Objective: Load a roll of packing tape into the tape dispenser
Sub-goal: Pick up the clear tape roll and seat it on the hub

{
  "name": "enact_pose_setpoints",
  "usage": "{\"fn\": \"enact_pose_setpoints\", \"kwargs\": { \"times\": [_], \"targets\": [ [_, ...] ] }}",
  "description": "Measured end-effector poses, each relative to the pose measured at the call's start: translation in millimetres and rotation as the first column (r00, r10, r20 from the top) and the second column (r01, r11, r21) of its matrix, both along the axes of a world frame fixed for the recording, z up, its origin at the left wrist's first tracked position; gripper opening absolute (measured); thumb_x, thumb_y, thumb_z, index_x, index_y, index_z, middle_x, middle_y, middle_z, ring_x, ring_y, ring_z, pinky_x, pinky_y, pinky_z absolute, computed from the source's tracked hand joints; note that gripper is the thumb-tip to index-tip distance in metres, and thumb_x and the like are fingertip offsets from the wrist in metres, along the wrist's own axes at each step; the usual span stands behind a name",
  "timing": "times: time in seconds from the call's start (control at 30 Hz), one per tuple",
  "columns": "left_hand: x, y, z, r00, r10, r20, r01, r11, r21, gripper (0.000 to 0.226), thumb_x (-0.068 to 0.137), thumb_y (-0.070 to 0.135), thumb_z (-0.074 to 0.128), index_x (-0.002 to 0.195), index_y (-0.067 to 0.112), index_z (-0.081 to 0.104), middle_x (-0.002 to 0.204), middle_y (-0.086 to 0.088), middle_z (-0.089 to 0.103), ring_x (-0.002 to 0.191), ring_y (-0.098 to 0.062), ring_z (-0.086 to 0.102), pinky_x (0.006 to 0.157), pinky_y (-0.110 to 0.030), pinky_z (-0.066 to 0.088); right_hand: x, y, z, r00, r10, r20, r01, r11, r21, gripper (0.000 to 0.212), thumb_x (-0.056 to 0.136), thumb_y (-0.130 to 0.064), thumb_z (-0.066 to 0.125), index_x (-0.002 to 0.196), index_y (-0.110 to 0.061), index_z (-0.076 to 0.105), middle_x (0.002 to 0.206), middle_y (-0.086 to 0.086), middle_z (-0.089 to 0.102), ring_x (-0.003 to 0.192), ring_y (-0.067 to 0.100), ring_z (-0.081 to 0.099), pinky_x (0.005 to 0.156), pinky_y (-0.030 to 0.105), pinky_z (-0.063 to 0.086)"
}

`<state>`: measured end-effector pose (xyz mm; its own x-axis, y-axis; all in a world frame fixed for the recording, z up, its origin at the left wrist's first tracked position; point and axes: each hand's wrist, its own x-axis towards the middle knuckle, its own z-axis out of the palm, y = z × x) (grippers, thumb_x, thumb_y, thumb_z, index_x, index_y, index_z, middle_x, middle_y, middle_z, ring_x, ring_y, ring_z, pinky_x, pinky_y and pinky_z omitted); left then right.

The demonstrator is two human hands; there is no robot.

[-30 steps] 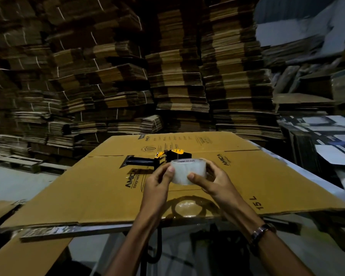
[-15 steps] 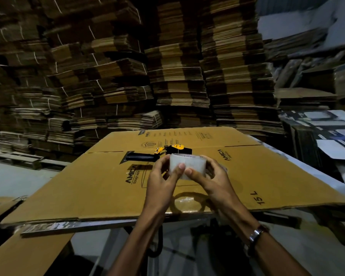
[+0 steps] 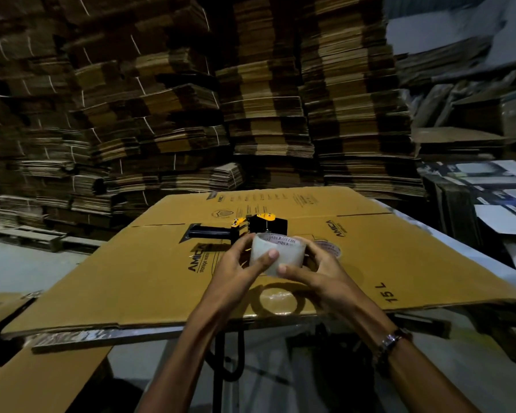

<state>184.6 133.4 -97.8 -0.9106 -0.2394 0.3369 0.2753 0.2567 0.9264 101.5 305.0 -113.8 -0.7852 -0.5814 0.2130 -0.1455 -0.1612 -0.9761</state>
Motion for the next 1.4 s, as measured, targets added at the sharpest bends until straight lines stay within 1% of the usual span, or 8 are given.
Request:
{"fn": "enact_pose_setpoints", "kwargs": {
  "times": [0.17,0.4,0.5,0.6,0.67,0.8,0.93,1.4],
  "targets": [
    [4.3,-4.9,-13.3,1.000,0.005,0.023,-0.007,0.996,0.094,0.051,0.079,0.012,0.077,0.126,0.009,0.058,0.120,-0.003,0.065,0.095,0.001,0.069,0.064,-0.013,0.055,-0.5,-2.1,-9.8,0.993,-0.007,-0.120,0.029,0.983,0.182,0.105,0.061,-0.044,0.092,0.148,-0.032,0.036,0.140,-0.004,0.052,0.127,0.017,0.055,0.099,0.038,0.055],
    [-15.3,-24.1,-23.1,0.992,-0.066,0.110,0.029,0.952,0.305,0.035,0.082,0.024,0.071,0.114,0.010,0.069,0.124,-0.007,0.068,0.104,-0.023,0.071,0.084,-0.040,0.061,-14.7,-2.2,-21.4,0.998,-0.037,-0.044,0.043,0.985,0.166,0.110,0.055,-0.041,0.095,0.147,-0.032,0.036,0.136,0.000,0.055,0.118,0.025,0.063,0.086,0.045,0.061],
    [-50.4,-32.4,-28.6,0.972,0.200,0.125,-0.205,0.978,0.029,0.044,0.091,0.025,0.068,0.133,0.018,0.058,0.137,-0.006,0.059,0.122,-0.025,0.058,0.099,-0.043,0.053,-28.3,-0.7,-15.9,0.995,-0.090,0.032,0.088,0.994,0.068,0.096,0.060,-0.033,0.091,0.143,-0.029,0.042,0.131,0.004,0.059,0.111,0.027,0.067,0.078,0.049,0.062],
    [-88.6,-30.2,-31.4,0.957,0.240,0.163,-0.207,0.959,-0.194,0.076,0.085,0.028,0.075,0.149,0.019,0.035,0.150,-0.007,0.044,0.135,-0.027,0.045,0.108,-0.046,0.043,-45.5,0.3,-12.6,0.986,-0.151,0.066,0.150,0.988,0.023,0.086,0.062,-0.032,0.086,0.138,-0.029,0.045,0.128,0.004,0.058,0.110,0.026,0.066,0.081,0.044,0.062],
    [-111.2,-28.5,-33.5,0.965,0.207,0.162,-0.165,0.957,-0.238,0.085,0.079,0.032,0.081,0.147,0.024,0.032,0.149,-0.004,0.045,0.135,-0.027,0.045,0.105,-0.043,0.042,-60.1,0.1,-13.0,0.976,-0.201,0.079,0.201,0.980,0.009,0.096,0.057,-0.040,0.087,0.142,-0.030,0.043,0.132,0.005,0.057,0.114,0.027,0.064,0.093,0.045,0.057],
    [-137.9,-31.3,-39.4,0.964,0.214,0.161,-0.152,0.932,-0.329,0.088,0.076,0.037,0.083,0.146,0.025,0.030,0.143,-0.004,0.051,0.131,-0.027,0.049,0.100,-0.038,0.043,-81.3,-2.4,-14.7,0.970,-0.232,0.077,0.232,0.973,0.016,0.106,0.059,-0.049,0.091,0.148,-0.032,0.037,0.135,0.005,0.056,0.117,0.027,0.062,0.076,0.034,0.052],
    [-140.3,-39.8,-43.0,0.960,0.233,0.158,-0.153,0.902,-0.403,0.095,0.075,0.039,0.083,0.150,0.020,0.028,0.144,-0.007,0.051,0.131,-0.027,0.049,0.105,-0.040,0.045,-90.5,-6.5,-17.3,0.974,-0.225,0.034,0.224,0.974,0.035,0.115,0.051,-0.057,0.089,0.149,-0.035,0.034,0.140,0.004,0.052,0.119,0.026,0.061,0.096,0.045,0.055],
    [-71.7,-45.9,-53.1,0.991,0.089,0.098,-0.022,0.839,-0.544,0.083,0.065,0.068,0.076,0.136,0.039,0.045,0.131,0.014,0.057,0.121,-0.010,0.054,0.094,-0.041,0.054,-58.6,-52.8,-14.4,0.968,-0.103,-0.230,0.114,0.993,0.034,0.089,0.071,-0.032,0.089,0.140,-0.048,0.035,0.134,-0.013,0.058,0.123,0.007,0.059,0.103,0.042,0.053]
  ]
}}
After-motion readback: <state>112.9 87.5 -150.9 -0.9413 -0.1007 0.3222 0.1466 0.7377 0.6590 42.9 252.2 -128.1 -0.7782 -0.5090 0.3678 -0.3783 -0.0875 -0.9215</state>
